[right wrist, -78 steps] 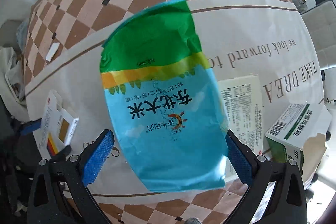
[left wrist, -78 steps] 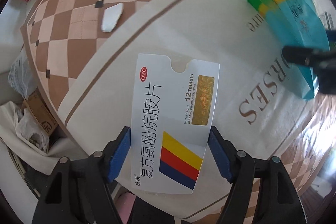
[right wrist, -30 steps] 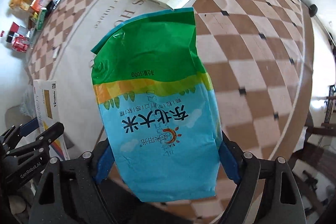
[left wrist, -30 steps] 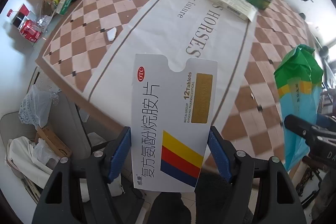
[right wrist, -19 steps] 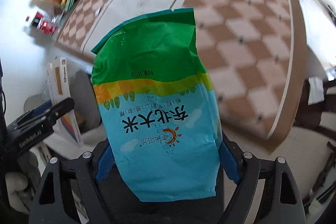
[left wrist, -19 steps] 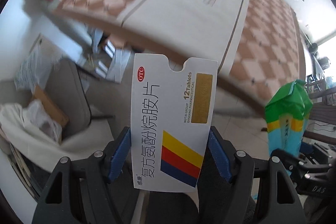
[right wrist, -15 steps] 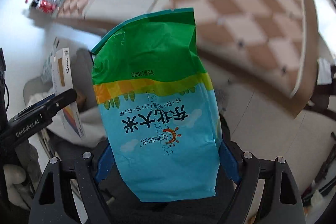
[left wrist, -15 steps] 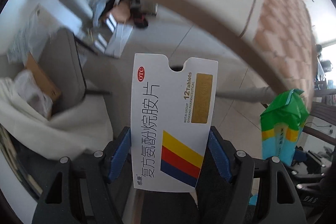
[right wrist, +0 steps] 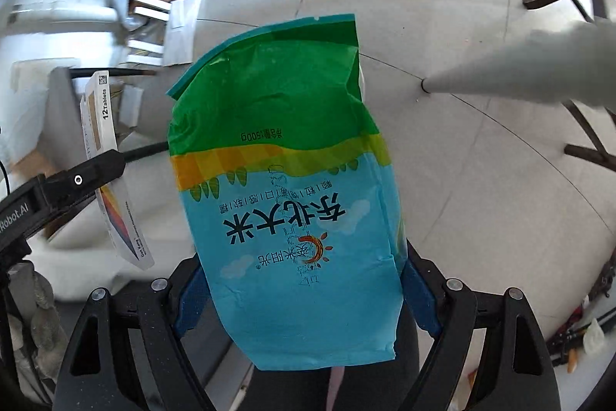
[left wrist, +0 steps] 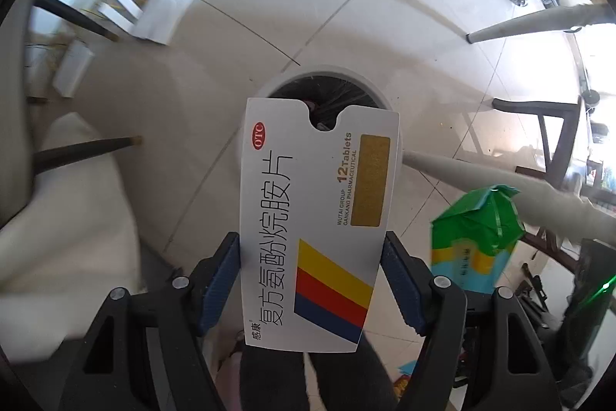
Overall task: Collect trash
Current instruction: 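Lift the medicine box and rice bag and carry both over the bin, then open both grippers to drop the box and rice bag into the bin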
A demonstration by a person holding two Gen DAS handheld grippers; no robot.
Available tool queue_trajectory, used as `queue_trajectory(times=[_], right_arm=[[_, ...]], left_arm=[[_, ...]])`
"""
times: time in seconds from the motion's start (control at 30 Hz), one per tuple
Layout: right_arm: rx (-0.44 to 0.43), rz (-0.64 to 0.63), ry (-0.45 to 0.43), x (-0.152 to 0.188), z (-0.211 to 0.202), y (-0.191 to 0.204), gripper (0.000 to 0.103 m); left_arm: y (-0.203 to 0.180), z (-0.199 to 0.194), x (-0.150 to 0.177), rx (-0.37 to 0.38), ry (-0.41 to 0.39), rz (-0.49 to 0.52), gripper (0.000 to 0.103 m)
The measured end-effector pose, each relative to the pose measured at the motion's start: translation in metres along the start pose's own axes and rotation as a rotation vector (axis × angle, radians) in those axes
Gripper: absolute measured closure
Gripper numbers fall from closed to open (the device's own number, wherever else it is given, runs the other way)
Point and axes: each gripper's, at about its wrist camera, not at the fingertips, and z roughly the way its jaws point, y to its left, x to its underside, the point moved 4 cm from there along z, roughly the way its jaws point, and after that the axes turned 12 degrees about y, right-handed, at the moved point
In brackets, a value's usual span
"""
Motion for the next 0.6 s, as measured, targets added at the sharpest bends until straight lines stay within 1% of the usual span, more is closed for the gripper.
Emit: queue_trajectory(times=[0.13, 0.2, 0.27, 0.3, 0.33, 0.37, 0.43, 0.53, 0.57, 0.6], right_arm=[[0.005, -0.006, 0.036, -0.055, 0.048, -0.015, 0.016], [0.002, -0.016, 0.06, -0.07, 0.072, -0.016, 0.016], [-0.001, -0.024, 0.077, -0.083, 0.087, -0.019, 0.016], [-0.002, -0.025, 0.089, -0.088, 0.096, -0.019, 0.016], [-0.007, -0.021, 0.094, -0.094, 0.102, -0.021, 0.016], [-0.013, -0.018, 0.099, -0.098, 0.107, -0.021, 0.015], [-0.017, -0.011, 0.106, -0.106, 0.115, -0.023, 0.014], [-0.028, -0.021, 0.102, -0.12, 0.121, -0.021, 0.01], [-0.032, -0.023, 0.1, -0.125, 0.121, -0.019, 0.007], [-0.028, -0.025, 0.097, -0.124, 0.119, -0.019, 0.002]], left_arm=[[0.003, 0.054, -0.039, 0.002, 0.067, 0.022, 0.033], [0.008, 0.074, -0.052, 0.017, 0.1, 0.007, 0.032], [0.012, 0.086, -0.06, 0.036, 0.117, -0.004, 0.032], [0.015, 0.091, -0.063, 0.047, 0.118, -0.007, 0.032], [0.017, 0.093, -0.064, 0.051, 0.117, -0.009, 0.029], [0.019, 0.094, -0.065, 0.05, 0.114, -0.011, 0.021], [0.021, 0.094, -0.063, 0.043, 0.107, -0.014, 0.011], [0.025, 0.089, -0.058, 0.033, 0.102, -0.026, 0.009], [0.026, 0.087, -0.056, 0.026, 0.097, -0.029, 0.008], [0.027, 0.084, -0.054, 0.014, 0.089, -0.027, 0.008]])
